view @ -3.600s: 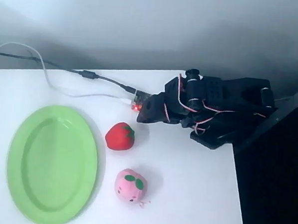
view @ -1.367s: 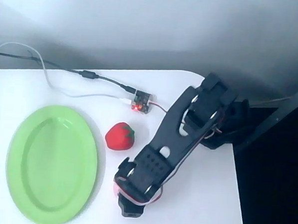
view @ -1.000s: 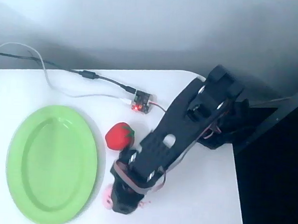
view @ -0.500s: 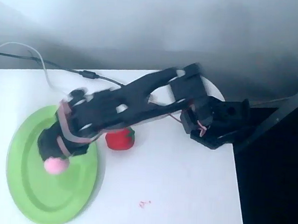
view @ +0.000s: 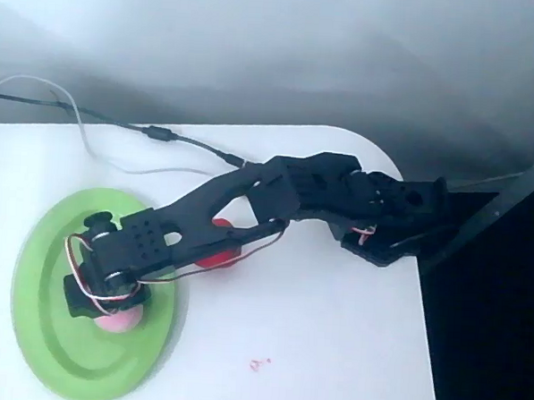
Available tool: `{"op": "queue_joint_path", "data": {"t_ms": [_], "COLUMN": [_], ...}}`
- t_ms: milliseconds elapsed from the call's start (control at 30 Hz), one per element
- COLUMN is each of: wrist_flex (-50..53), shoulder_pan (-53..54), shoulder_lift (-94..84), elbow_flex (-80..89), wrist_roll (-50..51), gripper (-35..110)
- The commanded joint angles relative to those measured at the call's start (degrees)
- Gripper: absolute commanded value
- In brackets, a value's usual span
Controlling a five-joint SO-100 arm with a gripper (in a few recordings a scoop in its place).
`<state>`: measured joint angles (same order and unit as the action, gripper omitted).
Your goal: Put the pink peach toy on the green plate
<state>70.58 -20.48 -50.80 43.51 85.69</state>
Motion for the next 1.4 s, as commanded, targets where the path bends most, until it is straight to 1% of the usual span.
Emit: {"op": "queue_joint_path", "data": {"t_ms": [0, 67, 167, 333, 400, 467, 567, 733, 967, 1200, 1267, 1300, 1333, 1367], "wrist_flex": [-3.8, -7.4, -9.8, -13.0, -15.4, -16.9, -17.6, -17.4, -17.4, -17.4, -17.4, -17.4, -17.4, -17.4], "shoulder_pan": [-0.4, -0.2, 0.4, 0.7, 1.8, 3.3, 4.7, 4.6, 4.0, 4.0, 4.0, 4.7, 5.5, 6.6], "shoulder_lift": [-1.1, -1.1, -2.8, -11.7, -16.3, -21.1, -25.6, -24.0, -18.4, -20.9, -25.9, -29.9, -34.7, -40.1], "elbow_flex": [-1.0, -1.1, -1.8, 2.5, 5.9, 10.2, 14.6, 16.8, 18.6, 20.9, 24.9, 27.9, 31.6, 35.1], "wrist_roll": [0.4, -1.9, -4.5, -8.1, -8.6, -10.4, -10.5, -10.2, -7.9, -7.6, -7.6, -7.7, -6.9, -6.5], "gripper": [33, 31, 30, 29, 34, 35, 38, 34, 32, 32, 28, 21, 6, 0]}}
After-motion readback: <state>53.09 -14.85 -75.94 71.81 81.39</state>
